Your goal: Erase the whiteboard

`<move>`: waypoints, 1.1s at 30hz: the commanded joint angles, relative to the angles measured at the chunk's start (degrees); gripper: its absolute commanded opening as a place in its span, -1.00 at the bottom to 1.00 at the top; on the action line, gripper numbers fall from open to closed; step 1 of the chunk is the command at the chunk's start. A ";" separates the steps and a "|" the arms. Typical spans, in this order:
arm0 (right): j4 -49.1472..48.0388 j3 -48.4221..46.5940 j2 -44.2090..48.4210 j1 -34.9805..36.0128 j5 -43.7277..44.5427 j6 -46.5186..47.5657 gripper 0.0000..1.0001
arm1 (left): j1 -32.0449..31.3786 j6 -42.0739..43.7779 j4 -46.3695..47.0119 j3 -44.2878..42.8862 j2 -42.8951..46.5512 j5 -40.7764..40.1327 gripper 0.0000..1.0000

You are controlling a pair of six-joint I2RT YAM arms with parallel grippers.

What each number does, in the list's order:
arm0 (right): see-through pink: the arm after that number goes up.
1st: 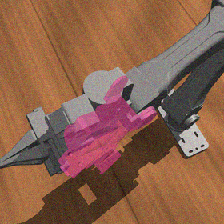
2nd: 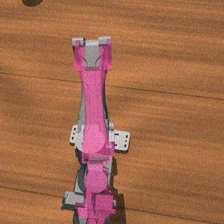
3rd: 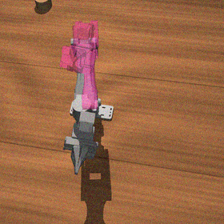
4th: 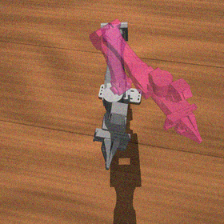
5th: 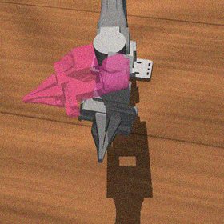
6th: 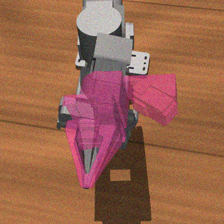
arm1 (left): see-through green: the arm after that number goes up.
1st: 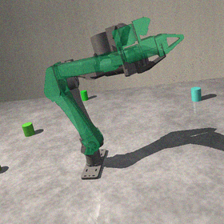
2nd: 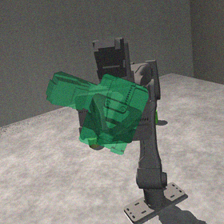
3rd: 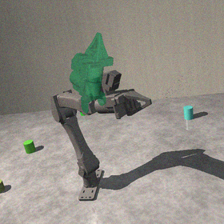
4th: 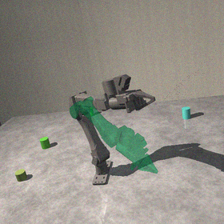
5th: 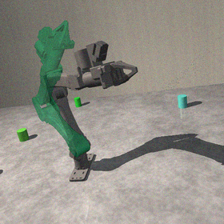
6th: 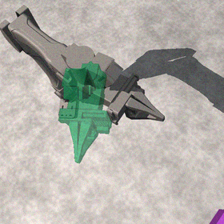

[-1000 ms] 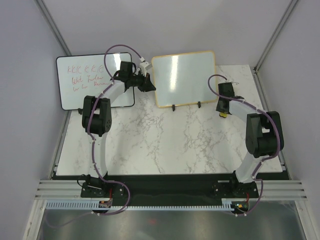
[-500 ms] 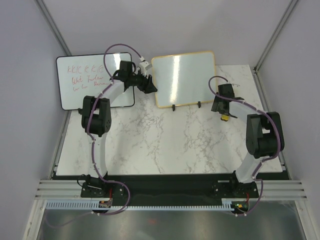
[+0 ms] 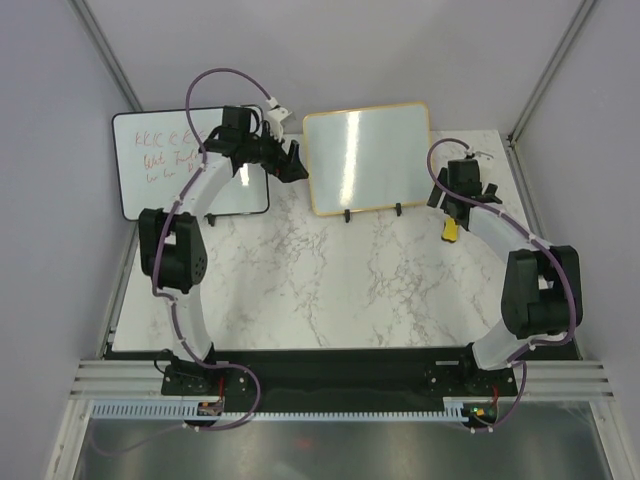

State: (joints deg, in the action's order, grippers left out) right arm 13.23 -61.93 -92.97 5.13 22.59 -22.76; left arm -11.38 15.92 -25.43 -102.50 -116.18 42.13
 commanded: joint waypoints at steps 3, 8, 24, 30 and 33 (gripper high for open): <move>-1.72 1.72 2.09 -0.29 -4.21 0.27 0.95 | 0.56 6.30 -12.19 10.77 12.36 -9.86 0.99; -2.07 4.71 3.75 -0.29 -4.83 -0.61 0.95 | 0.65 10.70 -10.43 26.71 25.97 -20.75 0.99; -3.13 19.74 15.27 -0.29 0.26 -3.16 0.95 | 7.07 10.71 -2.70 58.36 45.16 -33.60 0.98; -3.21 21.67 17.56 -0.38 -0.70 -3.07 0.95 | 7.16 8.77 -0.41 61.71 47.54 -32.37 0.99; -3.65 22.03 18.35 -0.38 -1.32 -2.99 0.96 | 7.16 8.69 0.03 62.42 47.54 -32.72 0.99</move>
State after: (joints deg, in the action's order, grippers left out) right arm 11.29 -40.40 -76.47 5.02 21.43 -24.88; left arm -4.49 25.39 -28.38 -40.82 -69.78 10.07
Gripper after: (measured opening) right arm 0.976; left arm 0.991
